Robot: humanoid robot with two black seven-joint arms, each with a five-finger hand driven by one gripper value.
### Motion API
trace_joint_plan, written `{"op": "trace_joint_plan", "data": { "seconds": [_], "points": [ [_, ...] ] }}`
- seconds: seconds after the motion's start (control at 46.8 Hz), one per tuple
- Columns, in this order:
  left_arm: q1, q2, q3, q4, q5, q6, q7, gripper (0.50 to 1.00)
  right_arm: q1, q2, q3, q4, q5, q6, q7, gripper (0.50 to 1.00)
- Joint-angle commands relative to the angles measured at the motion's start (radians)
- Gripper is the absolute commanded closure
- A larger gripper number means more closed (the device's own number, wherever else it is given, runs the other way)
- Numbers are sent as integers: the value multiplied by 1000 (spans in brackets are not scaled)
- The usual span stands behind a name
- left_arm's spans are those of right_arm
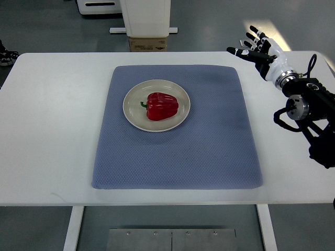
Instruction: Place red pepper on plate with right hand
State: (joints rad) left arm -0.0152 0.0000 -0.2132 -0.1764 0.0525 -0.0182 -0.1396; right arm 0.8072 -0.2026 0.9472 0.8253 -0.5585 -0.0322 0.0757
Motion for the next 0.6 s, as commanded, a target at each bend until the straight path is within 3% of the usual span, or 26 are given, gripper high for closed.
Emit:
{"op": "trace_joint_plan", "data": {
  "seconds": [0.0, 0.385, 0.578],
  "points": [
    [0, 0, 0, 0, 0, 0, 0, 500, -42, 2, 51, 31, 0, 0, -1, 500],
    [0, 0, 0, 0, 1, 0, 0, 500, -149, 12, 120, 61, 2, -2, 22, 500],
    [0, 0, 0, 0, 1, 0, 0, 500, -200, 87, 220, 61, 3, -2, 24, 500]
  ]
}}
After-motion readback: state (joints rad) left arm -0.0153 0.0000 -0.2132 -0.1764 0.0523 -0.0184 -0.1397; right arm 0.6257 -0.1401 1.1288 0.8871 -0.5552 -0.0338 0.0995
